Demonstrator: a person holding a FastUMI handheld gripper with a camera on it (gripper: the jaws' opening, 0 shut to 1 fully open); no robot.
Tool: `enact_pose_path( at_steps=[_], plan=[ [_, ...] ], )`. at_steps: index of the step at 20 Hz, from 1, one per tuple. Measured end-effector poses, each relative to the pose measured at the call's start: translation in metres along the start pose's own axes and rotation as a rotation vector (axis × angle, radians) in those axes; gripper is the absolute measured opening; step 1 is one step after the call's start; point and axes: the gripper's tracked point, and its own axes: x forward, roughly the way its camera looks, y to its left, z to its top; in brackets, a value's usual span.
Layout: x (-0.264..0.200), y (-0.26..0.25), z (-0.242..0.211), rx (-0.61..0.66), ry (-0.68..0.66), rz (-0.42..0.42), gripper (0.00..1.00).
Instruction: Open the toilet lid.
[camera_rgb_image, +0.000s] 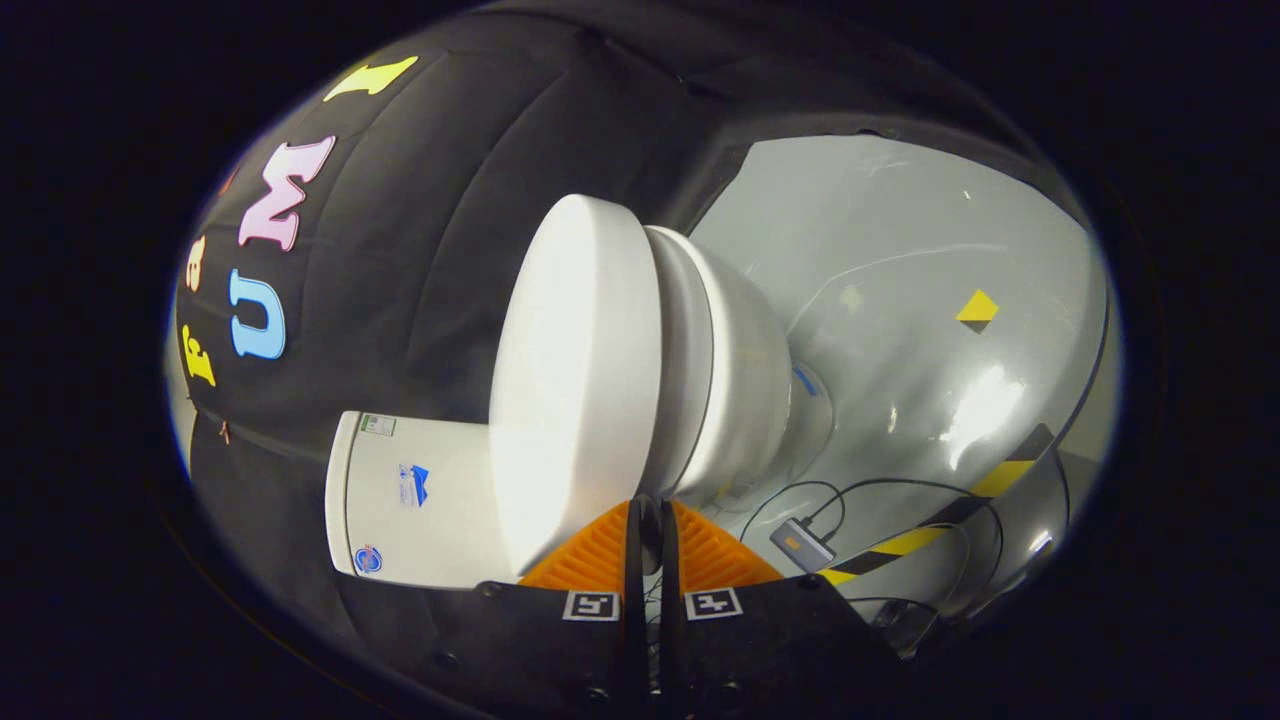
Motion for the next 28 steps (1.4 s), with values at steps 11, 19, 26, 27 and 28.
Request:
enact_pose_path(
  at_steps=[11,19,26,27,28],
  plan=[
    [-0.042,0.075,0.004,-0.115,-0.052,-0.031,0.08],
    [-0.068,0.146,-0.008,-0.264,-0.126,-0.102,0.08],
    [-0.077,0.192,-0.025,-0.345,-0.198,-0.156,0.08],
    [-0.079,0.199,-0.028,-0.357,-0.206,-0.159,0.08],
    [-0.080,0.206,-0.031,-0.372,-0.216,-0.159,0.08]
  ],
)
